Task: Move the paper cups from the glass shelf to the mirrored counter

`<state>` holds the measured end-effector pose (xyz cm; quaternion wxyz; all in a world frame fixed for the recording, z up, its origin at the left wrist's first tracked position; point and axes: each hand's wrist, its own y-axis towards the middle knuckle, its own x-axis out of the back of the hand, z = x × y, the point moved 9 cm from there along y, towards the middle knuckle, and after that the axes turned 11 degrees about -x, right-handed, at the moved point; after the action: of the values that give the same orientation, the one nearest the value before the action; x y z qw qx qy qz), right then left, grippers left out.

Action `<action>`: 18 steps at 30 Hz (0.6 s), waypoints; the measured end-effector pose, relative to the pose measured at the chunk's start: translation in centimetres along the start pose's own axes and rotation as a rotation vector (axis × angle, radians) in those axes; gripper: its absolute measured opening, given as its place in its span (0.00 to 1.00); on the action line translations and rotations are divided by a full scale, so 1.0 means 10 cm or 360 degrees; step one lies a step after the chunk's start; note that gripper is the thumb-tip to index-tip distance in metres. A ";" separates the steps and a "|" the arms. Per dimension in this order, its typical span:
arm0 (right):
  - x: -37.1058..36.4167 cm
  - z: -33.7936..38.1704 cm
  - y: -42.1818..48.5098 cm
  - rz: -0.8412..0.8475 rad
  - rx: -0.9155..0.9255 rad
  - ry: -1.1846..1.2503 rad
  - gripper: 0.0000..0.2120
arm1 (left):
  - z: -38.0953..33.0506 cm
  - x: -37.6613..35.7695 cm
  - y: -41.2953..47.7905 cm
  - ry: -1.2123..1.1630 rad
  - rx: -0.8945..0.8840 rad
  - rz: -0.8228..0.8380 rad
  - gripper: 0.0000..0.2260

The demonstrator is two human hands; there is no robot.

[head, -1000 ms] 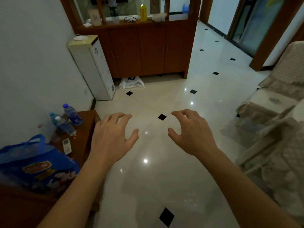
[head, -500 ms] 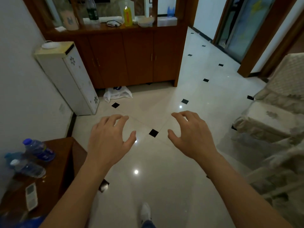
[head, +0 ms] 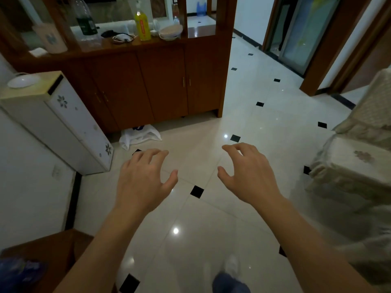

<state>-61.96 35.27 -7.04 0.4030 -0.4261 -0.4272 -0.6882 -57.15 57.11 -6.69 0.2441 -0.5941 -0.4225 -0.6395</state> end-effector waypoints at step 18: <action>-0.71 -0.96 3.64 0.0003 -0.0001 0.0113 0.24 | 0.30 -0.90 3.73 0.0076 0.0038 -0.0002 0.26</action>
<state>-28.62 16.43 -7.38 0.4185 -0.4020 -0.4121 -0.7025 -23.55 38.36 -6.28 0.2608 -0.5753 -0.4246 -0.6487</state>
